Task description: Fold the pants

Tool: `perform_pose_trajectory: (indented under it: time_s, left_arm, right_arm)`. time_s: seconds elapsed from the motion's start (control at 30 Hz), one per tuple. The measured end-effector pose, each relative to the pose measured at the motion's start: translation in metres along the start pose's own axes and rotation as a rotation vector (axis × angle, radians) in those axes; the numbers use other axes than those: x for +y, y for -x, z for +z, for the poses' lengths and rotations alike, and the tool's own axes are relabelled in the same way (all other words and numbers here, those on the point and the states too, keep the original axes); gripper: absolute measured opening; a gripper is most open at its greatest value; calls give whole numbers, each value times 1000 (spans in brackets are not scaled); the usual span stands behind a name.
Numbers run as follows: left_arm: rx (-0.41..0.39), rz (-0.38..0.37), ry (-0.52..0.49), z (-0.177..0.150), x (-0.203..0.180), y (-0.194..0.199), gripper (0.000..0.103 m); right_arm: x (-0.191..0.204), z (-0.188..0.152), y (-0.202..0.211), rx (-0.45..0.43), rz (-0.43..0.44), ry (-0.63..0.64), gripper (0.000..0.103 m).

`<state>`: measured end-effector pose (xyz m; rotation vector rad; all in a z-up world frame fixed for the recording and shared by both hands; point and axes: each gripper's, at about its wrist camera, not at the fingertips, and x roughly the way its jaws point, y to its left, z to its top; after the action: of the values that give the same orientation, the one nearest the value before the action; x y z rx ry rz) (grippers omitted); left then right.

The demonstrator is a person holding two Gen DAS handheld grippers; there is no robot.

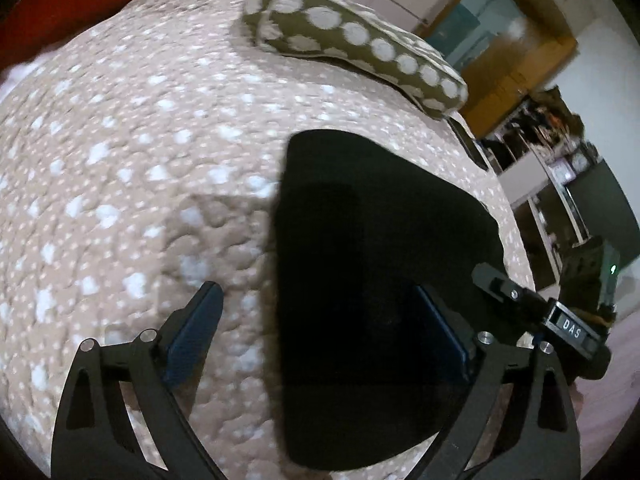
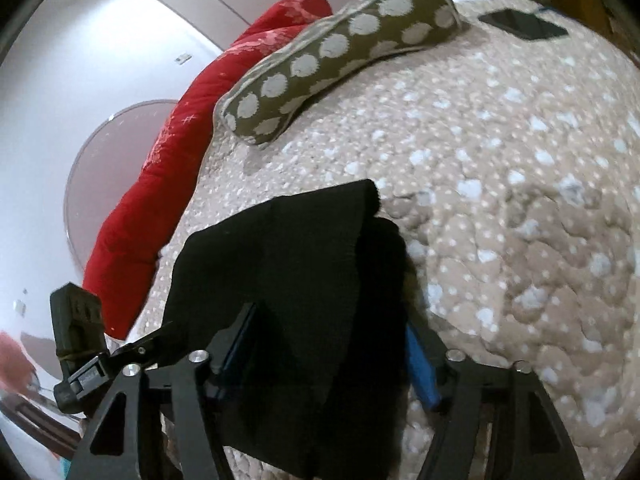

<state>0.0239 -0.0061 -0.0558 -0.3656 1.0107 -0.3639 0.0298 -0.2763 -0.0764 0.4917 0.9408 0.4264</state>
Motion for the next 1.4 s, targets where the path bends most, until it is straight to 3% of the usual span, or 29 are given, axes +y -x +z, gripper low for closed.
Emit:
perform_pose_trajectory:
  time_s: [0.03, 0.07, 0.3, 0.43, 0.5, 0.57, 0.67, 0.83, 0.93, 1.13, 1.27, 1.4]
  left_arm:
    - [4, -12, -23, 2, -6, -1, 78]
    - [13, -26, -48, 5, -13, -2, 71]
    - [-47, -6, -131, 52, -46, -3, 71]
    - [3, 46, -137, 72, -47, -33, 71]
    - [30, 99, -142, 73, -42, -51, 75]
    - [32, 89, -105, 74, -34, -57, 87]
    - [45, 92, -101, 76, -34, -55, 87]
    - [5, 198, -173, 75, -45, -42, 87]
    - [-26, 245, -196, 70, -52, -35, 87]
    - [-37, 279, -207, 62, -50, -32, 87]
    - [-43, 284, -203, 58, -54, -31, 87]
    - [-73, 315, -228, 50, -60, -24, 87]
  right_arm:
    - [3, 0, 2, -13, 0, 16, 53]
    - [6, 1, 3, -26, -2, 27, 48]
    - [22, 27, 22, -126, -31, 84, 43]
    - [18, 54, 18, -143, -48, 68, 43]
    - [11, 63, 7, -128, -90, 70, 46]
    - [0, 68, -15, -76, -195, 76, 52]
    - [-6, 65, -9, -80, -206, 83, 57]
    - [15, 66, 24, -128, -291, 144, 57]
    - [37, 68, 34, -151, -270, 204, 57]
    - [67, 56, 20, -111, -303, 312, 56]
    - [49, 40, -10, -18, -420, 306, 56]
    - [48, 35, -4, -54, -422, 320, 56]
